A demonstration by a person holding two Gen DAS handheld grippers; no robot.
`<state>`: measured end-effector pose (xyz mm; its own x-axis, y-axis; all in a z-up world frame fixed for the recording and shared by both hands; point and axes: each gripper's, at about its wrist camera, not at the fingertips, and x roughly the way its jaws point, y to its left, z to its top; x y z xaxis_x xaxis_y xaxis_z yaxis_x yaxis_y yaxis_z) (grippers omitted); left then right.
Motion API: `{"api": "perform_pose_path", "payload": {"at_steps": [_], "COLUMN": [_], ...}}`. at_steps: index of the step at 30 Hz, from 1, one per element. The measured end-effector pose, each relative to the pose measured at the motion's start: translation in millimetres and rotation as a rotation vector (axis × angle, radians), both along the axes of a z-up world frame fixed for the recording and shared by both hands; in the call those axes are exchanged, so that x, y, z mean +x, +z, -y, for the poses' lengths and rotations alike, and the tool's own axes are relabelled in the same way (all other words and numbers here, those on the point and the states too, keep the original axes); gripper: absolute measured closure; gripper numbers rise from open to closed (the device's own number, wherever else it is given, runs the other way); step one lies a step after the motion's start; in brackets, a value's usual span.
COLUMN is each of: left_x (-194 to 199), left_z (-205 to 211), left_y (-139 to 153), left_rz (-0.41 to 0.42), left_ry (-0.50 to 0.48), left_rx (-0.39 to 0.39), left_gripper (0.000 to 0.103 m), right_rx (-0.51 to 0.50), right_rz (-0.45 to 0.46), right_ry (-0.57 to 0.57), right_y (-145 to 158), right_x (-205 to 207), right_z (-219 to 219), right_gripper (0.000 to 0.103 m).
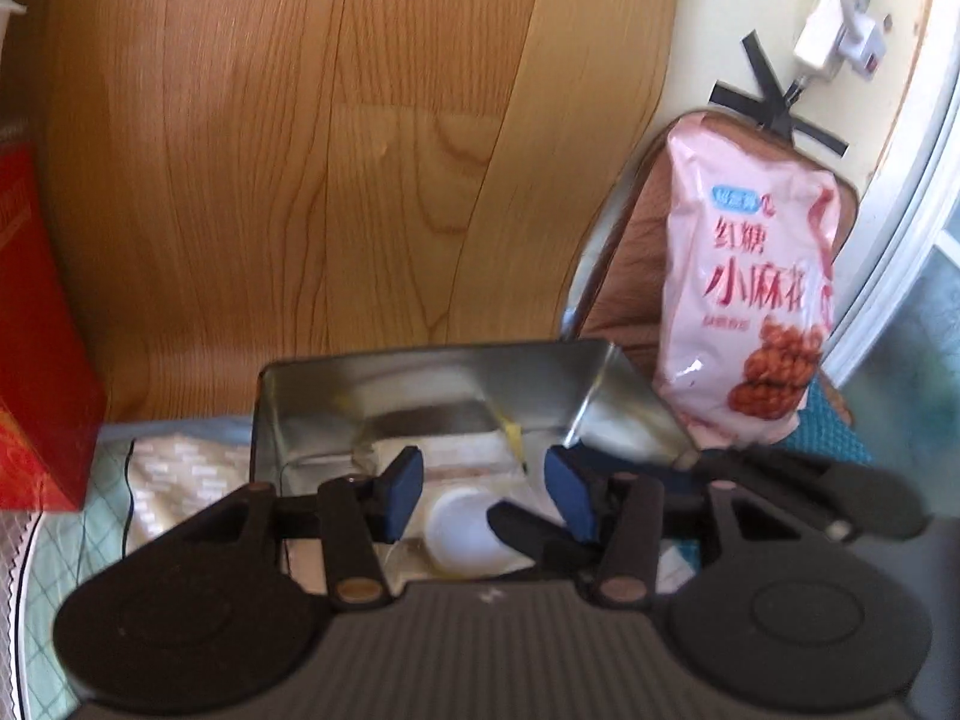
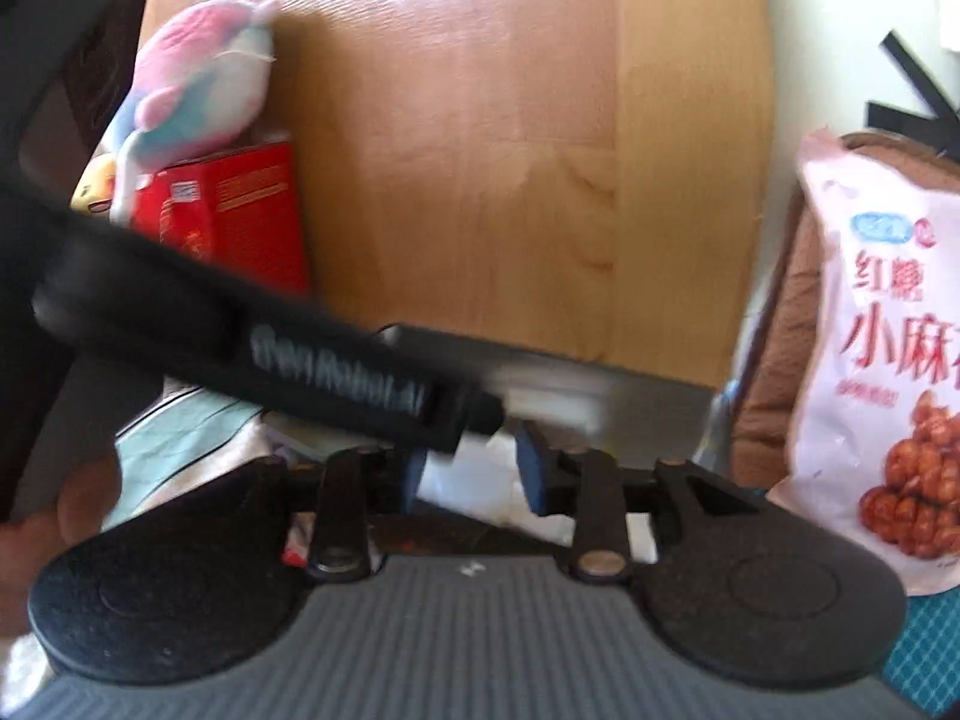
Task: Organize snacks
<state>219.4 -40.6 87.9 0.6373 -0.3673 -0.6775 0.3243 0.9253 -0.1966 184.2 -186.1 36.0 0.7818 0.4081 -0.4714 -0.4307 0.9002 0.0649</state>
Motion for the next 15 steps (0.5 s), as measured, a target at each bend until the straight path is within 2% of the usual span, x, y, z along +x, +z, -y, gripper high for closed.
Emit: {"api": "perform_pose_path", "payload": {"at_steps": [2,4,7,11,15], "left_x": [-13,-36,-72,-117,-147], "left_z": [-12,-37,-81,-132,-154], "left_y": [9,21,22,-6,-45], "left_rz": [0.025,0.058,0.05,-0.03,-0.113], "left_ry": [0.001,0.002,0.066,0.177,0.245], "left_rx": [-0.016,-0.065,-0.093,-0.12,-0.176], "left_gripper": [0.057,0.057,0.056,0.056,0.056], "right_rx": [0.047,0.091,0.202,0.27,0.251], "right_rz": [0.01,0.006,-0.117,-0.224,-0.22], "right_ry": [0.0,0.029,0.114,0.168,0.173], "right_y": [5,8,2,-9,-10], "right_x": [-17,-36,-58,-72,-71], "right_z": [9,13,15,-4,-40], "right_gripper": [0.058,0.058,0.058,0.059,0.058]}}
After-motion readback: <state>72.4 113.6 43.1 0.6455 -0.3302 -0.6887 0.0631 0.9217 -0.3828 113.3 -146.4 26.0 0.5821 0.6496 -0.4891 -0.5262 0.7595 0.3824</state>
